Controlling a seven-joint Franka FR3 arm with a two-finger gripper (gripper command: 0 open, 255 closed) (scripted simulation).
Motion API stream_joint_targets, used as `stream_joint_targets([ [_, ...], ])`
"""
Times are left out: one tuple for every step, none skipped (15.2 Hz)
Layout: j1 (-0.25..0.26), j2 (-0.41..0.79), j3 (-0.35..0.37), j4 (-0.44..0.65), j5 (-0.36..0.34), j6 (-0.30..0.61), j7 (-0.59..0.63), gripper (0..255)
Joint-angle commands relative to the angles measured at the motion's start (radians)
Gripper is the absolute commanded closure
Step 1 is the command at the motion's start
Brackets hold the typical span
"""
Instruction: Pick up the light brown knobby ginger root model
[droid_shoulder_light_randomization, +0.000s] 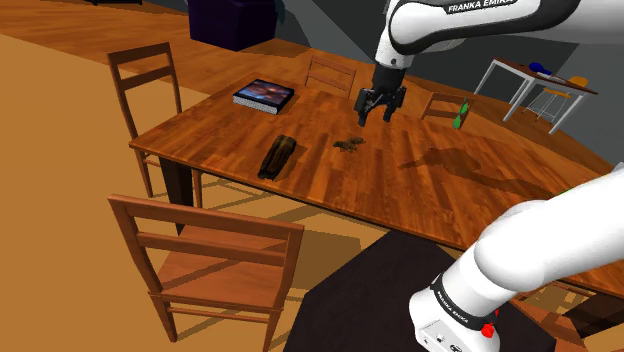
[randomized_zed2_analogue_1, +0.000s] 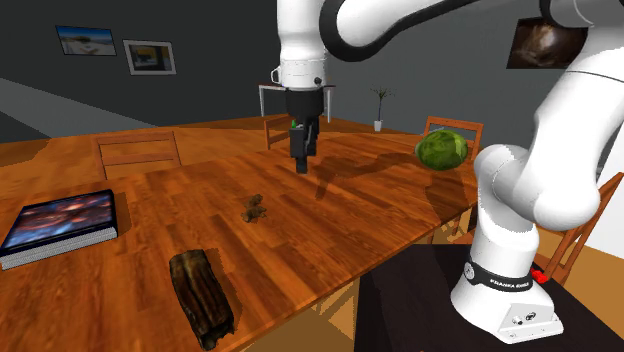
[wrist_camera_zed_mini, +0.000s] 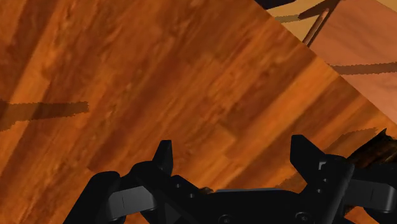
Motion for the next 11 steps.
stream_joint_targets([
  [-0.015, 0.069, -0.007, 0.023, 0.003, 0.053, 0.037, 0],
  [-0.022, 0.103, -0.012, 0.037, 0.005, 0.075, 0.053, 0],
  [-0.029, 0.137, -0.017, 0.052, 0.007, 0.097, 0.069, 0],
  [-0.036, 0.171, -0.023, 0.068, 0.009, 0.118, 0.084, 0],
  [-0.042, 0.205, -0.028, 0.084, 0.012, 0.137, 0.099, 0],
  [-0.049, 0.239, -0.034, 0.102, 0.015, 0.156, 0.114, 0],
  [-0.055, 0.273, -0.040, 0.121, 0.018, 0.174, 0.127, 0],
  [-0.062, 0.307, -0.046, 0.140, 0.023, 0.191, 0.141, 0],
  [-0.068, 0.340, -0.052, 0.160, 0.027, 0.207, 0.154, 0],
  [-0.074, 0.374, -0.058, 0.182, 0.033, 0.223, 0.166, 0],
  [-0.080, 0.408, -0.065, 0.203, 0.039, 0.237, 0.178, 0],
])
